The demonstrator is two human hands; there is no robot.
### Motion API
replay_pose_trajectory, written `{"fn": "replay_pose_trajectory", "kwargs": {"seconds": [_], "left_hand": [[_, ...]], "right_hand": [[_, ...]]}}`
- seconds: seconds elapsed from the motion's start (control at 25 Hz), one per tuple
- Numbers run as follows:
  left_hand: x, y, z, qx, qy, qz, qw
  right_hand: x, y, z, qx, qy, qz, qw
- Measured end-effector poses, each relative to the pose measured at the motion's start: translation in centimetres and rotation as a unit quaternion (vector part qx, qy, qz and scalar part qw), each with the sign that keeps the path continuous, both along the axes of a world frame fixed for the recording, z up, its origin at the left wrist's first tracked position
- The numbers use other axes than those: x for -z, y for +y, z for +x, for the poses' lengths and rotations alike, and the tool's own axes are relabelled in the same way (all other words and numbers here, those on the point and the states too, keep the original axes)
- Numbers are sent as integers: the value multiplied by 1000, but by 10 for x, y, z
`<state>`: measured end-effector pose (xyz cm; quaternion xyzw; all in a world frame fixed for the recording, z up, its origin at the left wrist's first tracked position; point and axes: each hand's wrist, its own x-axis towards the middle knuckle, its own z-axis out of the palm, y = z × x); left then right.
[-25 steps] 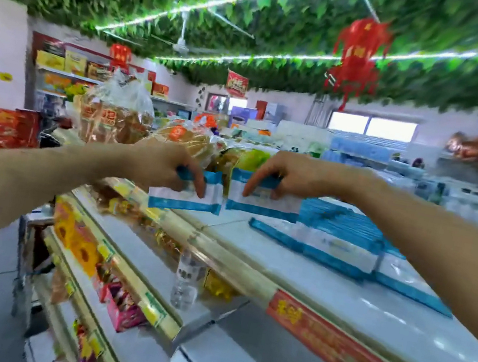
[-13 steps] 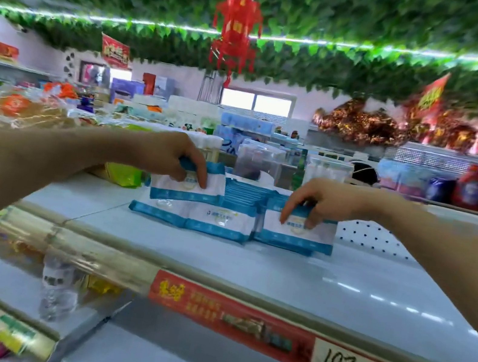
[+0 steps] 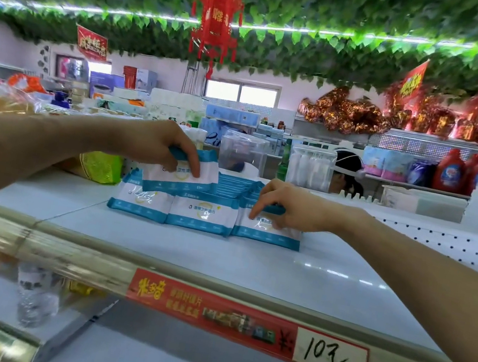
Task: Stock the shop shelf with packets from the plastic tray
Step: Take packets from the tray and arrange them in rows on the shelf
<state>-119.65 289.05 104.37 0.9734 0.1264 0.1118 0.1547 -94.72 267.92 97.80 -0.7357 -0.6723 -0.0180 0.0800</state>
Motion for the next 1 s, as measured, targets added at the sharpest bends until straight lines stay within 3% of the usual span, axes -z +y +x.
{"fn": "replay_pose_trajectory", "kwargs": {"seconds": [0.24, 0.56, 1.0], "left_hand": [[-1, -16, 29, 62, 6, 13, 998], [47, -71, 114, 204, 58, 21, 977], [61, -64, 144, 229, 60, 100, 966]], "right_hand": [[-4, -21, 24, 23, 37, 51, 998], [-16, -67, 61, 84, 13, 164, 983], [-13, -96, 74, 114, 21, 182, 976]]}}
